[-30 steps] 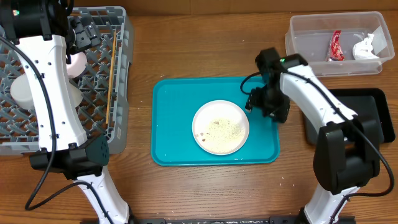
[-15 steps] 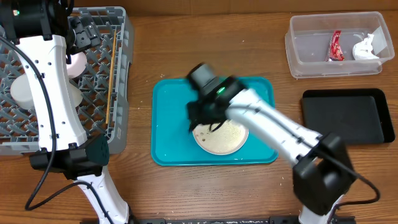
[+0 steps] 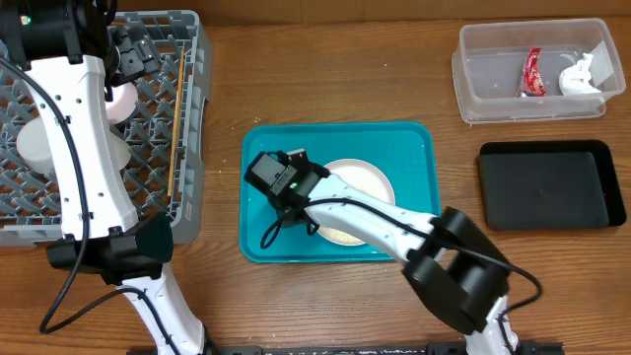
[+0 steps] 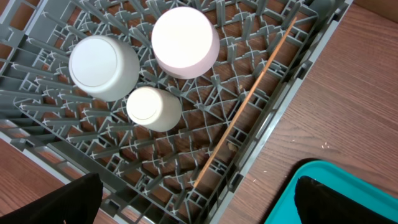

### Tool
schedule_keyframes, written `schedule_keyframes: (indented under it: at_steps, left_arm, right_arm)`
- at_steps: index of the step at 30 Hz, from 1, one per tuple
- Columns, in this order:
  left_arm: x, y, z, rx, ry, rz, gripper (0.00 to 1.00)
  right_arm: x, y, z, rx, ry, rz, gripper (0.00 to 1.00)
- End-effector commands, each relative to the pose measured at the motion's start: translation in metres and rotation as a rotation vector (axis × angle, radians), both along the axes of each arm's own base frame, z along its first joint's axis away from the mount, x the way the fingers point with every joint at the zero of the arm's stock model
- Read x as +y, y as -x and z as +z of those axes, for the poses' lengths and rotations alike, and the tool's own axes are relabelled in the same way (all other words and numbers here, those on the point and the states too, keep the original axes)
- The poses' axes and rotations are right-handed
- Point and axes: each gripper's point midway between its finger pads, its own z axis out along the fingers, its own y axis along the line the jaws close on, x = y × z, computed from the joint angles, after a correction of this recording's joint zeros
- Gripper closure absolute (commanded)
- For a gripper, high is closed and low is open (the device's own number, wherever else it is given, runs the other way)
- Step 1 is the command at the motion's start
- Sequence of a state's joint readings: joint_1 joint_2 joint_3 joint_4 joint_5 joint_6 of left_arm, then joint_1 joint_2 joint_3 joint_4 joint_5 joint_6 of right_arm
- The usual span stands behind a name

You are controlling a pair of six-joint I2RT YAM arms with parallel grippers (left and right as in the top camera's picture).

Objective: Sort waste into correct bins and load items into the dishwasher
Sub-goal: 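Reposition the right gripper and pinch the plate's left rim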

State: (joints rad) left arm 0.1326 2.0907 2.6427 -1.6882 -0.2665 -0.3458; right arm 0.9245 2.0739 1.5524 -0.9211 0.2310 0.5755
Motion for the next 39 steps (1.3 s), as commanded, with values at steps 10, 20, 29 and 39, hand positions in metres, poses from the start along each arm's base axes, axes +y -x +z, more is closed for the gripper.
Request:
schedule_keyframes:
  at_steps: [10, 20, 29, 39]
  left_arm:
    - [0.0, 0.008, 0.014, -0.034, -0.009, 0.019, 0.0]
    - [0.0, 0.008, 0.014, -0.033, -0.009, 0.019, 0.0]
    - [0.0, 0.008, 0.014, -0.034, -0.009, 0.019, 0.0]
    - [0.0, 0.008, 0.014, -0.033, -0.009, 0.019, 0.0]
  right_arm:
    - [-0.003, 0.006, -0.014, 0.018, 0.04, 0.002, 0.72]
    - [0.012, 0.017, -0.018, 0.003, 0.021, 0.042, 0.79]
    - [0.01, 0.017, -0.02, -0.004, 0.03, 0.041, 0.9]
    - [0.004, 0.017, -0.033, -0.018, 0.038, 0.046, 0.92]
